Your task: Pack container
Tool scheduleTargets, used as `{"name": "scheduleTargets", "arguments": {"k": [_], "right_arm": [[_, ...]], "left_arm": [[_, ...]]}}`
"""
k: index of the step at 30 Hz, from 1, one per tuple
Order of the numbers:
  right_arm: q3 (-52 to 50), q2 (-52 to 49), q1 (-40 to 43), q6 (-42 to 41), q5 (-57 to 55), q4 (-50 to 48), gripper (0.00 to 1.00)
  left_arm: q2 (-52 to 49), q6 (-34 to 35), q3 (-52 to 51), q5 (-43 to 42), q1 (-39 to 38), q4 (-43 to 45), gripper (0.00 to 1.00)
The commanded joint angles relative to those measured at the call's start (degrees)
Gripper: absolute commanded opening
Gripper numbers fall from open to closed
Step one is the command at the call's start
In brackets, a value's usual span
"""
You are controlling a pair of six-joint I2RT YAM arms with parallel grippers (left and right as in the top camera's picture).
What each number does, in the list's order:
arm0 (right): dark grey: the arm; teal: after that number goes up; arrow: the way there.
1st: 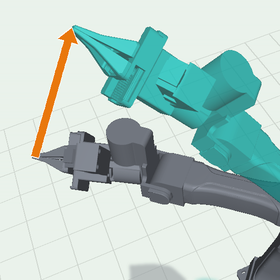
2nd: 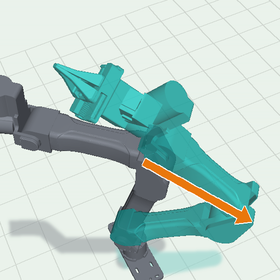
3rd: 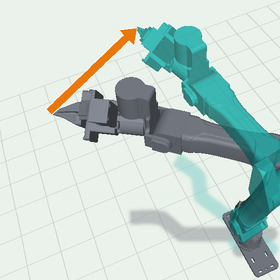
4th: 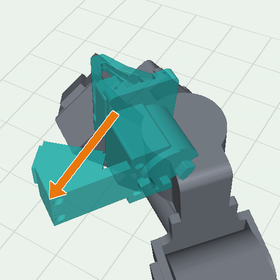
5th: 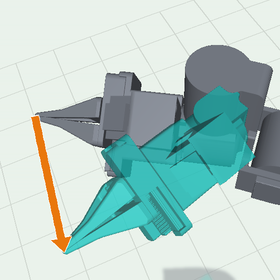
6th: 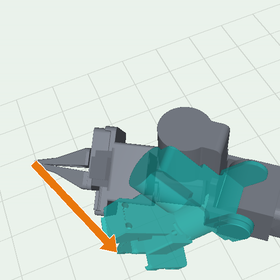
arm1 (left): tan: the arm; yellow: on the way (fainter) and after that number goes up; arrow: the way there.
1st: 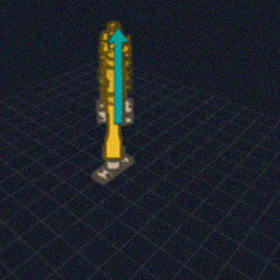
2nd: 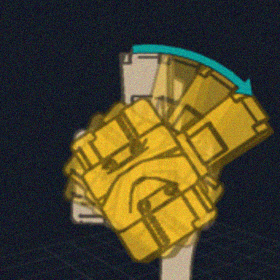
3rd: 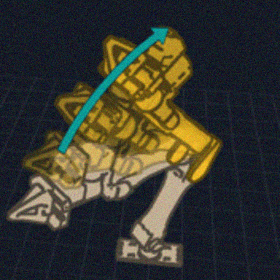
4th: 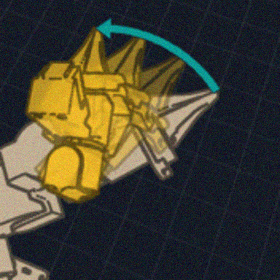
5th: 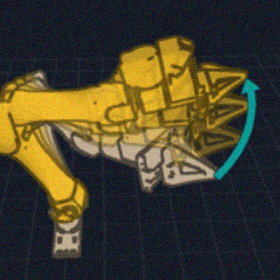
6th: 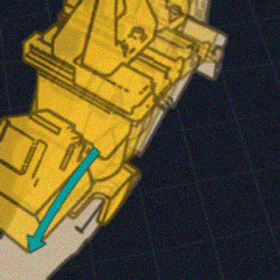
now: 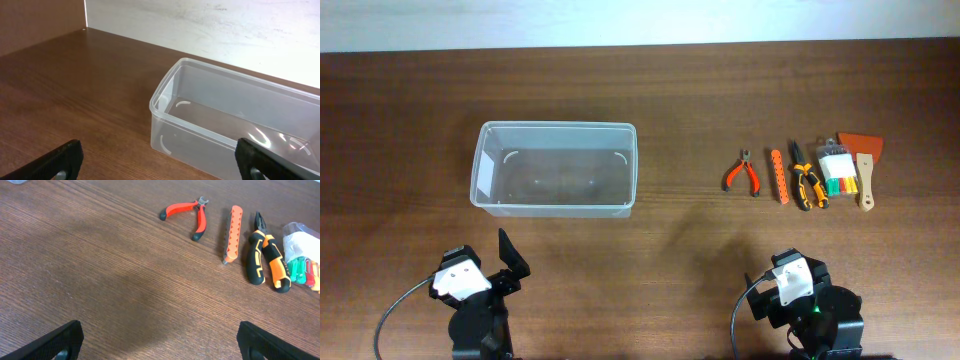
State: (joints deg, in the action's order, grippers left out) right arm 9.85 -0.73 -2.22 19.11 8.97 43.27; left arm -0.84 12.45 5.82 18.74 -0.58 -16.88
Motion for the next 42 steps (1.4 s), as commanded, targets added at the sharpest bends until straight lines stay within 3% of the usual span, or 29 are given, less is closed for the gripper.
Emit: {"name": "scheduleTargets", "arguments": {"k": [1, 6, 14, 17, 21, 25, 29, 37, 42], "right_arm": [[-0.2, 0.5, 0.4, 0.0, 0.9, 0.6, 0.99], [-0.2, 0.5, 0.4, -0.1, 3.2, -2.6, 0.99], [-0.2, 0.5, 0.4, -0.2, 23.2, -9.2, 0.99], [-0.2, 0.4, 0.4, -8.8, 26.2, -15.6, 0.99], [0.2, -1.5, 0.4, -25.3, 21.8, -31.1, 0.99], [4.7, -10.2, 0.4, -29.0, 21.6, -38.3, 0.99], [17.0, -26.7, 0.4, -29.1, 21.6, -32.4, 0.99], [62.9, -67.4, 0.4, -24.3, 22.0, -0.6, 0.99], [83.0, -84.8, 0.2, -26.4, 29.9, 10.1, 0.99]], "left_arm": [[0.5, -0.5, -0.5, 0.6, -0.2, 0.2, 0.99], [0.5, -0.5, -0.5, 0.6, -0.2, 0.2, 0.99], [0.5, -0.5, -0.5, 0.6, -0.2, 0.2, 0.99], [0.5, -0.5, -0.5, 0.6, -0.2, 0.2, 0.99], [0.5, -0.5, -0.5, 0.6, -0.2, 0.2, 0.99], [0.5, -0.5, -0.5, 0.6, -0.2, 0.2, 0.99], [0.5, -0.5, -0.5, 0.6, -0.2, 0.2, 0.99], [0.5, -0.5, -0.5, 0.6, -0.2, 0.2, 0.99], [0.5, -0.5, -0.5, 0.6, -0.2, 0.2, 0.99]]}}
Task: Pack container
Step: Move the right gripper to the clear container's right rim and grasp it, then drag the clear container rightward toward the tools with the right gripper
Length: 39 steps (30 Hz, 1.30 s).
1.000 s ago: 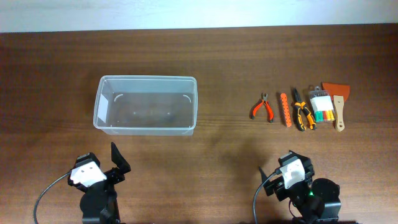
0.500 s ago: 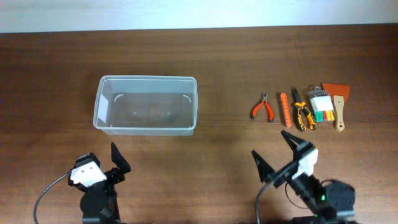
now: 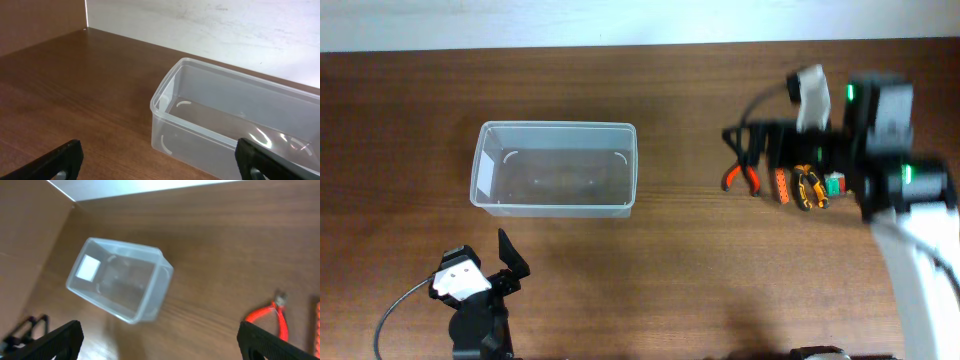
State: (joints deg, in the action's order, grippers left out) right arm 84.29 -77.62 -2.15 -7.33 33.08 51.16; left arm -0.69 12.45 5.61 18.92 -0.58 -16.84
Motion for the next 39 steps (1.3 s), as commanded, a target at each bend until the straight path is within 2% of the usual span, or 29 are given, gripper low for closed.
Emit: {"name": "scheduleTargets", "arguments": {"k": [1, 3, 6, 9, 12, 15, 17, 18, 26, 32, 39], "right_arm": [[10.9, -10.3, -0.3, -0.1, 6.1, 2.6, 0.99], [15.3, -14.6, -2.3, -1.6, 2.8, 4.4, 0.99], [20.5, -19.6, -10.7, -5.2, -15.3, 7.2, 0.99], [20.9, -22.1, -19.5, -8.7, -31.4, 6.1, 0.99], [20.9, -25.6, -25.8, -12.6, -40.3, 4.0, 0.99], [20.8, -29.3, -27.6, -17.9, -40.5, 4.0, 0.99], [20.8, -32.6, -28.2, -20.4, -38.1, 3.9, 0.86], [20.8, -34.0, -28.2, -21.3, -37.6, 4.0, 0.82], [20.8, -40.7, -28.6, -23.2, -34.5, 3.5, 0.82], [20.7, -42.1, -29.6, -23.2, -34.6, 3.3, 0.82], [20.7, -44.5, -30.8, -23.2, -34.4, 2.7, 0.76]], "left_arm": [[0.4, -0.5, -0.3, 0.4, -0.2, 0.1, 0.99], [0.4, -0.5, -0.3, 0.4, -0.2, 0.1, 0.99], [0.4, -0.5, -0.3, 0.4, -0.2, 0.1, 0.99], [0.4, -0.5, -0.3, 0.4, -0.2, 0.1, 0.99], [0.4, -0.5, -0.3, 0.4, -0.2, 0.1, 0.99], [0.4, -0.5, -0.3, 0.4, -0.2, 0.1, 0.99], [0.4, -0.5, -0.3, 0.4, -0.2, 0.1, 0.99], [0.4, -0.5, -0.3, 0.4, -0.2, 0.1, 0.99], [0.4, -0.5, -0.3, 0.4, -0.2, 0.1, 0.99], [0.4, -0.5, -0.3, 0.4, -0.2, 0.1, 0.99], [0.4, -0.5, -0.3, 0.4, -0.2, 0.1, 0.99]]}}
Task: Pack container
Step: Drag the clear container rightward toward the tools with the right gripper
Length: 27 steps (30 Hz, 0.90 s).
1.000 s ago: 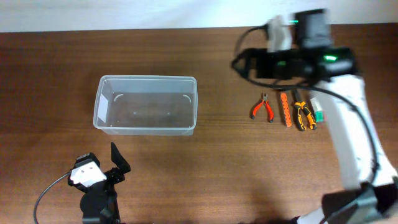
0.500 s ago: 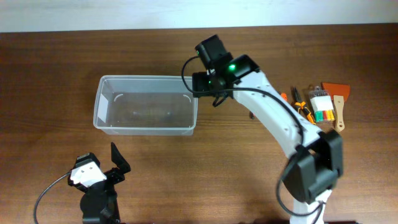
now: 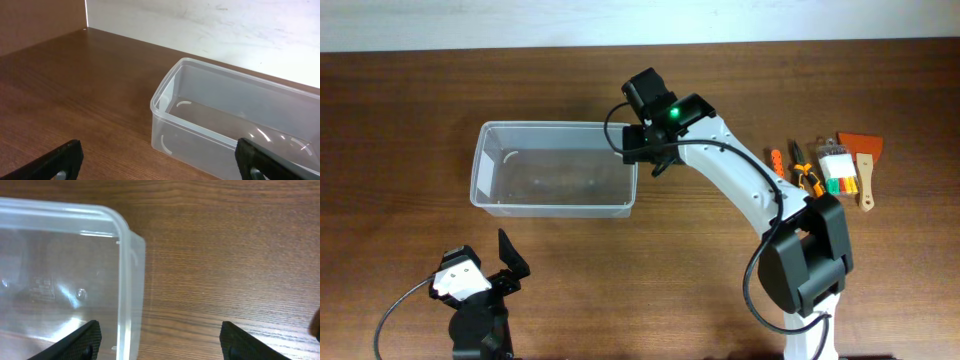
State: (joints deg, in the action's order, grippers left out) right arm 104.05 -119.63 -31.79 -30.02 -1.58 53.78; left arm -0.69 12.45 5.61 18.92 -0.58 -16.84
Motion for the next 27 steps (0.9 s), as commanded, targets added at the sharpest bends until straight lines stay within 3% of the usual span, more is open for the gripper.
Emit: {"name": "scheduleTargets", "arguments": {"k": [1, 3, 6, 10, 13, 19, 24, 27], "right_arm": [[1.0, -2.7, -1.4, -0.5, 0.3, 0.0, 0.76], [1.0, -3.5, -1.8, -0.5, 0.3, -0.5, 0.69], [1.0, -4.3, -2.0, -0.6, 0.3, -0.8, 0.45], [1.0, -4.5, -2.0, -0.5, 0.3, -0.7, 0.43], [0.9, -4.5, -2.0, -0.5, 0.3, -0.6, 0.33], [-0.3, -4.5, -2.0, -0.6, 0.3, -0.7, 0.28], [-2.1, -4.5, -1.9, -0.5, -1.4, -0.2, 0.07], [-2.2, -4.5, -1.4, -0.5, -4.4, 2.1, 0.04]], "left_arm": [[0.4, -0.5, -0.3, 0.4, -0.2, 0.1, 0.99], [0.4, -0.5, -0.3, 0.4, -0.2, 0.1, 0.99], [0.4, -0.5, -0.3, 0.4, -0.2, 0.1, 0.99], [0.4, -0.5, -0.3, 0.4, -0.2, 0.1, 0.99], [0.4, -0.5, -0.3, 0.4, -0.2, 0.1, 0.99], [0.4, -0.5, -0.3, 0.4, -0.2, 0.1, 0.99], [0.4, -0.5, -0.3, 0.4, -0.2, 0.1, 0.99], [0.4, -0.5, -0.3, 0.4, -0.2, 0.1, 0.99]]}}
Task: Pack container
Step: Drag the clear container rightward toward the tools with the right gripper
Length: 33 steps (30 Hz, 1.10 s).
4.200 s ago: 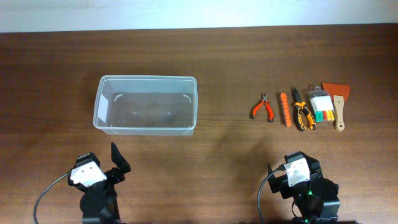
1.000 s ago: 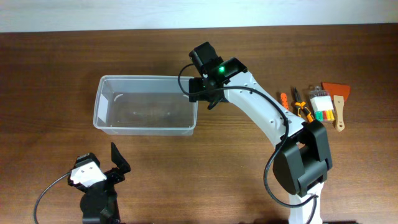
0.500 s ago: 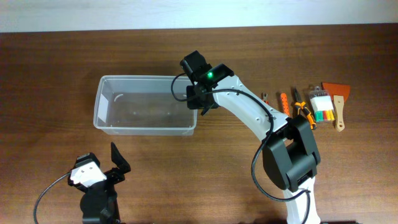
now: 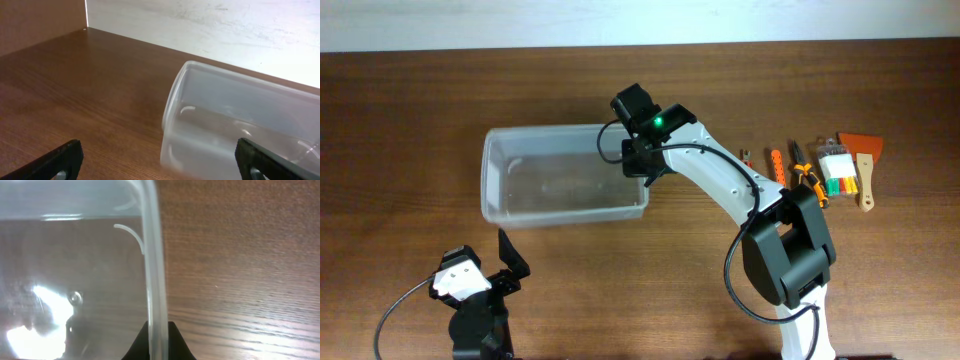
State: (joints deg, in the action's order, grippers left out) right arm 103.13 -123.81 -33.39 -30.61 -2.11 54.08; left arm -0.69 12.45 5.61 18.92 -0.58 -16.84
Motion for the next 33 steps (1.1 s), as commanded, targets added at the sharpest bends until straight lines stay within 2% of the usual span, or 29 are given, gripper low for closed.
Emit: {"name": "scheduleTargets", "arguments": {"k": [1, 6, 14, 28, 29, 33], "right_arm": [[-1.3, -0.3, 0.5, 0.1, -5.3, 2.7, 0.04], [-1.3, -0.3, 3.5, 0.1, -11.6, 8.4, 0.04], [-1.3, -0.3, 11.9, 0.4, -11.9, 15.8, 0.04], [-1.3, -0.3, 14.6, 6.3, -10.6, 17.0, 0.04], [-1.3, -0.3, 14.6, 6.7, -10.6, 17.0, 0.06], [-1.3, -0.3, 14.6, 8.4, -10.6, 16.4, 0.25]], "left_arm": [[0.4, -0.5, -0.3, 0.4, -0.2, 0.1, 0.99], [0.4, -0.5, -0.3, 0.4, -0.2, 0.1, 0.99], [0.4, -0.5, -0.3, 0.4, -0.2, 0.1, 0.99], [0.4, -0.5, -0.3, 0.4, -0.2, 0.1, 0.99], [0.4, -0.5, -0.3, 0.4, -0.2, 0.1, 0.99], [0.4, -0.5, -0.3, 0.4, -0.2, 0.1, 0.99]]}}
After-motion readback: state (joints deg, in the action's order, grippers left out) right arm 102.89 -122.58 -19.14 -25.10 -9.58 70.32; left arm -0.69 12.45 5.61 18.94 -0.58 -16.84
